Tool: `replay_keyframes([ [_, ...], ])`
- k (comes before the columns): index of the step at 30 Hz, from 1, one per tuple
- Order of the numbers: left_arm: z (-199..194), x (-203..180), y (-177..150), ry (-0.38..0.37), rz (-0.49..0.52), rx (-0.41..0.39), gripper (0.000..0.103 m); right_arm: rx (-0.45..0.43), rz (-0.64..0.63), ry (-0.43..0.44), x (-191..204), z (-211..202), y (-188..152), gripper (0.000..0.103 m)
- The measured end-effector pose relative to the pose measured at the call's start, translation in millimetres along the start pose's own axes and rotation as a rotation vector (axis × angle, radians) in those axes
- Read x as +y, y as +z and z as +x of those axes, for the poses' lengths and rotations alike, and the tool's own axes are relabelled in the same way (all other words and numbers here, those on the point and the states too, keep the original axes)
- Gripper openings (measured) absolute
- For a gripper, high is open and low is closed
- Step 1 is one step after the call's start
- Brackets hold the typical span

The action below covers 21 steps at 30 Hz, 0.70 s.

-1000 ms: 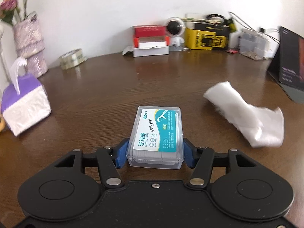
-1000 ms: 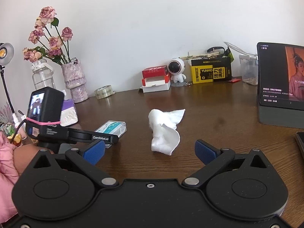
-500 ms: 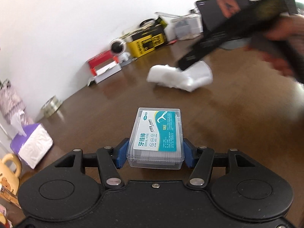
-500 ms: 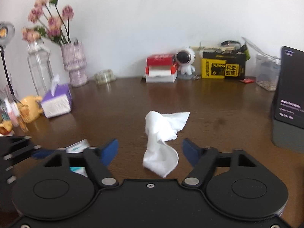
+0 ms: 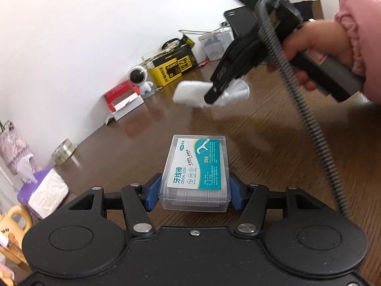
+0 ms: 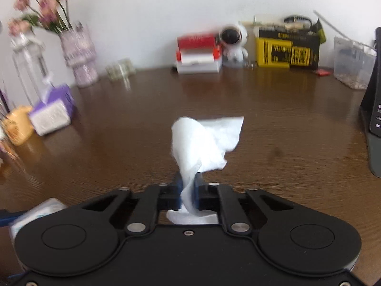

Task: Clean container
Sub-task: 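Lift the floss box with the left gripper while the right gripper grasps the white tissue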

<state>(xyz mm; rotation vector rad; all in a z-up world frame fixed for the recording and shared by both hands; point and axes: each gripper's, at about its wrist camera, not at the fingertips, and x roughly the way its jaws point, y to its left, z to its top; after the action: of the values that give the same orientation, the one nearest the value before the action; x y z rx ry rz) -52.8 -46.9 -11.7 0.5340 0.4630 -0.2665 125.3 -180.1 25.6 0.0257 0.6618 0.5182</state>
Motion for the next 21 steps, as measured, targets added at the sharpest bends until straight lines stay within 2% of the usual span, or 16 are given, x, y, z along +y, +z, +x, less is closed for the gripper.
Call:
replay_keyframes([
  [2, -2, -5, 1, -0.003, 0.025, -0.011, 0.057, -0.037, -0.005, 0.048, 3, -23, -7, 0.007],
  [6, -7, -16, 1, -0.016, 0.08, -0.038, 0.057, -0.084, -0.041, 0.199, 16, -71, -25, 0.007],
  [12, -14, -31, -2, -0.001, 0.168, -0.074, 0.057, -0.059, -0.149, 0.402, 50, -109, -61, 0.007],
  [15, -14, -34, -4, 0.007, 0.187, -0.08, 0.057, -0.04, -0.175, 0.454, 64, -111, -69, 0.007],
  [21, -14, -35, -4, 0.016, 0.191, -0.079, 0.057, -0.026, -0.183, 0.488, 77, -100, -66, 0.007],
])
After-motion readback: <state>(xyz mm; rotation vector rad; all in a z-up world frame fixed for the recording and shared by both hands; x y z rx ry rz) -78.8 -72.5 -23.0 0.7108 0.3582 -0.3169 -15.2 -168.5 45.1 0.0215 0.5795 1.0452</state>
